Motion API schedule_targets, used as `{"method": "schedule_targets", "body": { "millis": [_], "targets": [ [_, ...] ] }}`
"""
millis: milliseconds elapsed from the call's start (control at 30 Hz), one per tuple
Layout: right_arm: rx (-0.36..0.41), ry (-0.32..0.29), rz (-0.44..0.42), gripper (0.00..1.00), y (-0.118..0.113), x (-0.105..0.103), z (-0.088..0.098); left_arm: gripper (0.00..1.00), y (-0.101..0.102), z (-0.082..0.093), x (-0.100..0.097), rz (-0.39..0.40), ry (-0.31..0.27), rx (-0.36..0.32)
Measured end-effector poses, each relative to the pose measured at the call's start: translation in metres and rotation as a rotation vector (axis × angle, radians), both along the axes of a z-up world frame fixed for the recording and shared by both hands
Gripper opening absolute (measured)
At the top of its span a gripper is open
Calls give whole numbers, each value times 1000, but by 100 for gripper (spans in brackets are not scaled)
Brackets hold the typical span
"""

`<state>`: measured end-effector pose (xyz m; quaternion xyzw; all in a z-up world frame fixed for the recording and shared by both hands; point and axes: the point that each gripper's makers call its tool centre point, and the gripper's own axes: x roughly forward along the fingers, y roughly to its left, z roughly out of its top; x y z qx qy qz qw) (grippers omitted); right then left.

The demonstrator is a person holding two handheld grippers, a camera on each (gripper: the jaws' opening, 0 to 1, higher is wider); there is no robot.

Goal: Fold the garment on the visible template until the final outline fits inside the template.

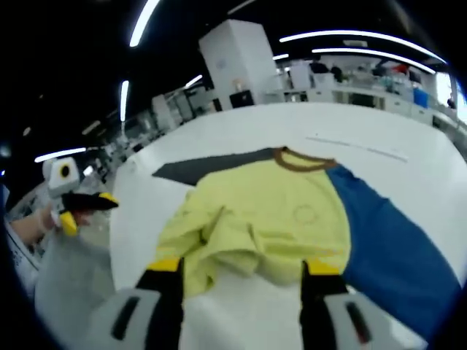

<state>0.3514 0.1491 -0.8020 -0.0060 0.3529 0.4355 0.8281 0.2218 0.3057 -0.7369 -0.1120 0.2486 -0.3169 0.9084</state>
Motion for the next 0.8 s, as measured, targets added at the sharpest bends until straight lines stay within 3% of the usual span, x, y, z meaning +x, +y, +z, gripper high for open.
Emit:
{"method": "schedule_targets", "body": {
  "millis": [300,367,800],
  "targets": [
    [18,85,-65,35,0,-6,-17,54,-3,-1,-1,-5,2,1],
    [32,127,-99,35,1,-5,-24,55,-3,0,-2,-3,2,0],
    [116,186,-170,17,18,2,-29,54,1,-4,-6,15,13,-1]
  ]
}}
